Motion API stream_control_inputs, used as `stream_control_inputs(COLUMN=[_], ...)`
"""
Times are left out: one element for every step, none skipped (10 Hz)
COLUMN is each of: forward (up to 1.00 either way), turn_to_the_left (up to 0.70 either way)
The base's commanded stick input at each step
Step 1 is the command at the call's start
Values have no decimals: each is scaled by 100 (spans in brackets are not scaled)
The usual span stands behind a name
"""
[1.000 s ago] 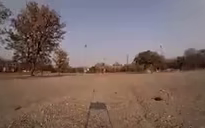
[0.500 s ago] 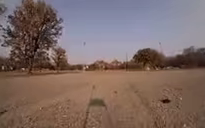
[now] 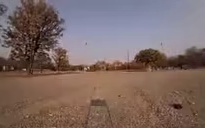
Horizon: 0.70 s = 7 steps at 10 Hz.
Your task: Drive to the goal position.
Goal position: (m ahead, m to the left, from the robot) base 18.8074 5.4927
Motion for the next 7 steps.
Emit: stream_control_inputs(forward=[70, 70, 70, 70, 70, 70, 70], turn_to_the_left=[0, 0, 0, 0, 0, 0, 0])
